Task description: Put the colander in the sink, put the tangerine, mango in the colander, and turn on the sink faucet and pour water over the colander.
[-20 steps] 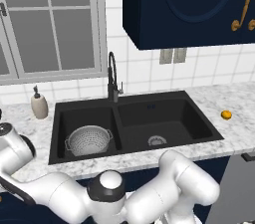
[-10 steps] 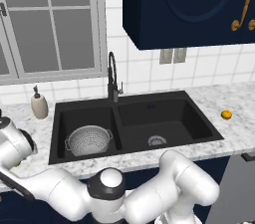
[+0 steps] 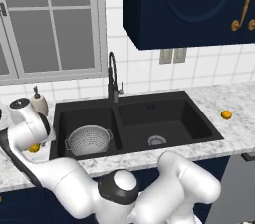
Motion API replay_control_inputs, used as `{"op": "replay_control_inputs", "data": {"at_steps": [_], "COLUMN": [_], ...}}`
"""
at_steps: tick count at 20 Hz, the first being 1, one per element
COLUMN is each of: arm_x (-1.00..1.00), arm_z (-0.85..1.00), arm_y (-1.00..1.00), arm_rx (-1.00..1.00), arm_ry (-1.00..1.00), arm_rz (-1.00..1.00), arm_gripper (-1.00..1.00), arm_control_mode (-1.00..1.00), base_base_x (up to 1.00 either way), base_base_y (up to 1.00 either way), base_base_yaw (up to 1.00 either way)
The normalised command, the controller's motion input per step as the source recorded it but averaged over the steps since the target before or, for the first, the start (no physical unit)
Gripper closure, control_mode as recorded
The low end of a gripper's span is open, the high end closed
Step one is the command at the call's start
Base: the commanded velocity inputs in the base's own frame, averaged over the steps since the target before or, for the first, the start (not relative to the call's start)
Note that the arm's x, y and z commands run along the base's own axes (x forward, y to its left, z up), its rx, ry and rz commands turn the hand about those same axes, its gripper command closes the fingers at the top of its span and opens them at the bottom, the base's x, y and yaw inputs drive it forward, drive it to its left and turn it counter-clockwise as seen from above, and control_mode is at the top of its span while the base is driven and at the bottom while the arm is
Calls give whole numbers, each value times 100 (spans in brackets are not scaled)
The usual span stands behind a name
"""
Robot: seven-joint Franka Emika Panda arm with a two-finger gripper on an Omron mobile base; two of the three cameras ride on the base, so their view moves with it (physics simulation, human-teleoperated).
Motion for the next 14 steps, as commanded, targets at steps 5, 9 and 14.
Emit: {"op": "replay_control_inputs", "data": {"at_steps": [5,9,14], "arm_x": [0,0,4], "arm_z": [7,0,0], "arm_y": [-89,-82,-70], "arm_rx": [0,0,0], "arm_ry": [4,4,2], "arm_rz": [-4,-4,-9], "arm_gripper": [100,100,100], "arm_control_mode": [-100,-100,-100], "base_base_x": [0,0,0], "base_base_y": [0,0,0], "base_base_yaw": [0,0,0]}}
